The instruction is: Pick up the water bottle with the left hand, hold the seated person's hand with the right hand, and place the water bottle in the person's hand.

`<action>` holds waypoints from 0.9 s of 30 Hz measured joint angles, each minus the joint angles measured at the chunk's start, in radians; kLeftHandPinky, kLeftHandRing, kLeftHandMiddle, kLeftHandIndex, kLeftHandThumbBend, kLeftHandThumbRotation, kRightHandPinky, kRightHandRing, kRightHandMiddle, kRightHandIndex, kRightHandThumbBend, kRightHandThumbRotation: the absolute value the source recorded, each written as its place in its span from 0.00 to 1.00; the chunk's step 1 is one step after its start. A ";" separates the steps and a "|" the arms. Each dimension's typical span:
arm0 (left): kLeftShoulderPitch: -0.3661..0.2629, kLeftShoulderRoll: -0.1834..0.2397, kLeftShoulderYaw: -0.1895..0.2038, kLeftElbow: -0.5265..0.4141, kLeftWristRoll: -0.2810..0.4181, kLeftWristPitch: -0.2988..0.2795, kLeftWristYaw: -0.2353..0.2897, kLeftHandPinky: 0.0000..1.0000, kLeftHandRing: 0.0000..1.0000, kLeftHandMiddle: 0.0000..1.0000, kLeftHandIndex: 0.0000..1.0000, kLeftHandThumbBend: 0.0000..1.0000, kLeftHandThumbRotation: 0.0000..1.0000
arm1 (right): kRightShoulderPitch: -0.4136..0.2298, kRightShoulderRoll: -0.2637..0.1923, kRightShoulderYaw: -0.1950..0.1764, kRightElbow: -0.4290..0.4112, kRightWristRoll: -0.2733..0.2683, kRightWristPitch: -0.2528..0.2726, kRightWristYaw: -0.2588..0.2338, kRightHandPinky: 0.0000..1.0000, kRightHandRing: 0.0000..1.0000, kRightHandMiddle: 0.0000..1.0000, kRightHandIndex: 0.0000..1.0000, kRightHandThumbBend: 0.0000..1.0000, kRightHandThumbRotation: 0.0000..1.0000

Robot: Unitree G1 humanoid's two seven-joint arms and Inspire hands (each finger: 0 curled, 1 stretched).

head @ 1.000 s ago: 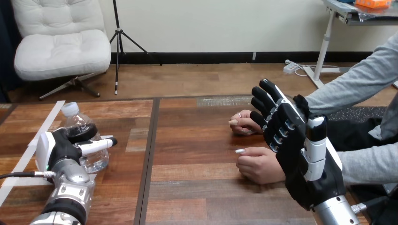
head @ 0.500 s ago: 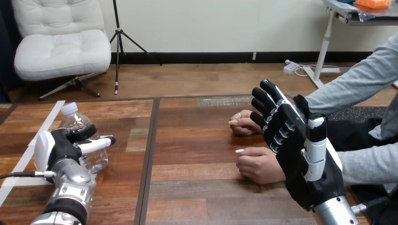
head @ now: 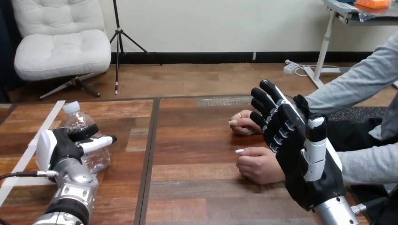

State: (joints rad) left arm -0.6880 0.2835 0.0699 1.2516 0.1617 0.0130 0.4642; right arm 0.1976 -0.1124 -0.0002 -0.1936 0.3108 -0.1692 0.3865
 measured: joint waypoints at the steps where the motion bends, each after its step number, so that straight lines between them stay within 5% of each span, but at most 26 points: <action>1: 0.000 -0.001 0.000 0.000 0.000 -0.002 0.002 0.28 0.35 0.41 0.45 0.80 0.00 | 0.000 0.000 0.000 0.000 0.000 0.000 0.000 1.00 0.99 0.96 0.96 1.00 1.00; 18: 0.003 -0.021 -0.018 0.000 0.008 -0.050 0.034 0.19 0.27 0.35 0.44 0.82 0.00 | 0.000 0.000 0.000 0.000 0.000 0.000 0.000 1.00 1.00 0.96 0.97 1.00 1.00; 27: 0.007 -0.022 -0.043 0.000 0.045 -0.094 0.086 0.23 0.30 0.38 0.44 0.84 0.00 | 0.000 0.000 0.001 0.000 0.000 0.000 -0.001 1.00 1.00 0.96 0.97 1.00 1.00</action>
State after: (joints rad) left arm -0.6812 0.2612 0.0267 1.2514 0.2068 -0.0814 0.5506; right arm 0.1976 -0.1122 0.0009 -0.1936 0.3106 -0.1692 0.3857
